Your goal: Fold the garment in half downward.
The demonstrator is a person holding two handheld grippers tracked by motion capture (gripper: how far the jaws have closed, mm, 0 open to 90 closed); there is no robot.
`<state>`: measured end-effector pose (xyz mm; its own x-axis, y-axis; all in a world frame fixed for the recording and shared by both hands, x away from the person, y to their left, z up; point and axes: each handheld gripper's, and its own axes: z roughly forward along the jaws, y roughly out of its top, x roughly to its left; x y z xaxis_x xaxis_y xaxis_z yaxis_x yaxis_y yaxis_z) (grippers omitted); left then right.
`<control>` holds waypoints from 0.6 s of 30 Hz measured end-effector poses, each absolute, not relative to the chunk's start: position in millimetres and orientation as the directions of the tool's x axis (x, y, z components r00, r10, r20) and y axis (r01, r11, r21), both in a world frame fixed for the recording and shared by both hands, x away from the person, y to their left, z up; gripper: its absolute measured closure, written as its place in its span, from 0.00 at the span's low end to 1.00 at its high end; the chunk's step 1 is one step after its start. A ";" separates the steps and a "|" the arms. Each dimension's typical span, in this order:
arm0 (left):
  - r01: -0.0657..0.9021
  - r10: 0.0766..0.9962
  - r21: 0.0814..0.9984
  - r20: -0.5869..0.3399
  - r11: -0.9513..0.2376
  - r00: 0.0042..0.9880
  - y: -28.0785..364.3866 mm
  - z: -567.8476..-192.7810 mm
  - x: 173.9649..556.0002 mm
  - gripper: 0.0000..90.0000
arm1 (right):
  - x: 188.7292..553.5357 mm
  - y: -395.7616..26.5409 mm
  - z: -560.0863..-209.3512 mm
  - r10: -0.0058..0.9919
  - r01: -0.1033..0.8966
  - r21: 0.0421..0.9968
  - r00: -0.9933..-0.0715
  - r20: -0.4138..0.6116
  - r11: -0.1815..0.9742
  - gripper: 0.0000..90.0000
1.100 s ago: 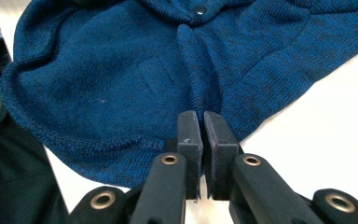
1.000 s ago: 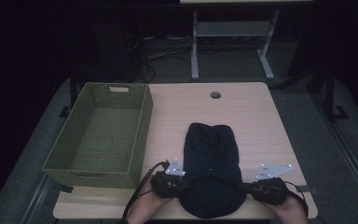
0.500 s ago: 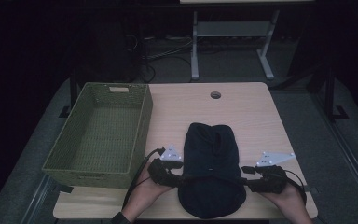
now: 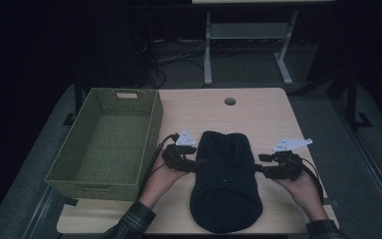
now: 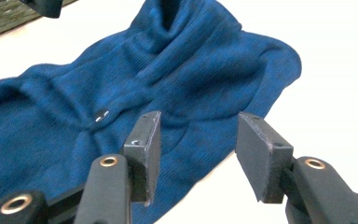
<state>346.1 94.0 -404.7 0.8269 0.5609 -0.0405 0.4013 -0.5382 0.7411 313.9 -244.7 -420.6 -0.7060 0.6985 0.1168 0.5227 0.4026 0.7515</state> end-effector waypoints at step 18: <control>0.464 0.674 0.760 -0.046 -0.456 0.738 90.0 -405.6 429.7 0.48 | 399.3 -241.1 -409.8 0.749 0.570 0.738 -0.649 0.134 0.362 0.58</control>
<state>429.7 90.0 -405.6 0.7376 0.6737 -0.0459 0.4637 -0.4559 0.7597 399.3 -241.1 -409.8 -0.6491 0.7487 0.1343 0.5700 0.3619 0.7376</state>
